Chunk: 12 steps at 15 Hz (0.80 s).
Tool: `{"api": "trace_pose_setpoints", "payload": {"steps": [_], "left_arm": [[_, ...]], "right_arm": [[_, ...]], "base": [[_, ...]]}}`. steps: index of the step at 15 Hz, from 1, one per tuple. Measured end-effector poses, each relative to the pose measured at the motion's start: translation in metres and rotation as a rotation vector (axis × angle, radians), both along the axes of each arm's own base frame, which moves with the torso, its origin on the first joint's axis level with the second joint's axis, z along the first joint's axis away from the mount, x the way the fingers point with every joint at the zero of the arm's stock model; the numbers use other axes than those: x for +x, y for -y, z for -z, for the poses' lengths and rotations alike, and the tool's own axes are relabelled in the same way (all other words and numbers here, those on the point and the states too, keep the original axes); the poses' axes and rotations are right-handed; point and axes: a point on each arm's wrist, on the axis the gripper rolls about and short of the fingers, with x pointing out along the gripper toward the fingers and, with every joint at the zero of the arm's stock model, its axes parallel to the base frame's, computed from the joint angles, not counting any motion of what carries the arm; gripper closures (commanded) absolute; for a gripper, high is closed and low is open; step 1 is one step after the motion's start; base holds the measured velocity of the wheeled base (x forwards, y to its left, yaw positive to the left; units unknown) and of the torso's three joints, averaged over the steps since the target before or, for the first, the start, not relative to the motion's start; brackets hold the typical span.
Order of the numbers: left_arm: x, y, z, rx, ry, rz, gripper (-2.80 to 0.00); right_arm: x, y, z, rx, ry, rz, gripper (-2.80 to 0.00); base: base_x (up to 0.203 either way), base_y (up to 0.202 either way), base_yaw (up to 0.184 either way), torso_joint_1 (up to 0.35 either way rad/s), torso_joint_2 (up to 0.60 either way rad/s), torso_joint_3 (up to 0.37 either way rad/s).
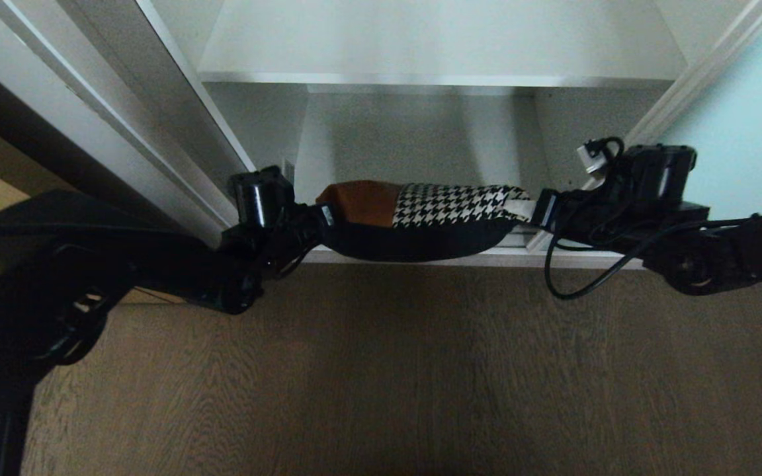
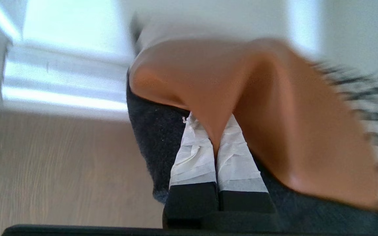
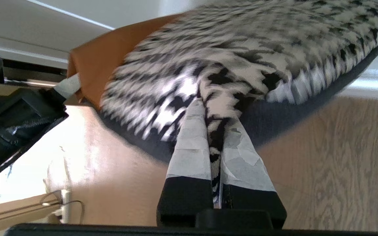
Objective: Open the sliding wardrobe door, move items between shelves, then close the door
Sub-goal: Place the pillow on the lower shelf
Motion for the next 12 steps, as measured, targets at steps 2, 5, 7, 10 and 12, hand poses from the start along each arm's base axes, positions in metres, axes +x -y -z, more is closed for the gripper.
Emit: {"api": "trace_pose_setpoints", "payload": {"steps": [2, 5, 7, 10, 12], "left_arm": [[0.017, -0.001, 0.040, 0.022, -0.049, -0.011, 0.00], [0.023, -0.003, 0.062, 0.036, -0.091, -0.016, 0.00], [0.023, -0.003, 0.070, 0.042, -0.132, -0.021, 0.00], [0.021, -0.004, 0.074, 0.045, -0.148, -0.026, 0.00], [0.019, -0.005, 0.073, 0.046, -0.150, -0.027, 0.00]], "right_arm": [[0.022, -0.001, 0.038, -0.008, -0.036, 0.009, 0.00], [0.031, 0.001, 0.073, -0.021, -0.093, 0.016, 0.00], [0.031, 0.000, 0.080, -0.024, -0.113, 0.016, 0.00], [0.030, 0.002, 0.082, -0.026, -0.122, 0.018, 0.00], [0.029, 0.003, 0.082, -0.025, -0.123, 0.020, 0.00]], "base": [[0.000, 0.000, 0.000, 0.000, 0.00, 0.000], [0.000, 0.000, 0.000, 0.000, 0.00, 0.000], [0.000, 0.000, 0.000, 0.000, 0.00, 0.000], [0.000, 0.000, 0.000, 0.000, 0.00, 0.000], [0.000, 0.000, 0.000, 0.000, 0.00, 0.000]]}}
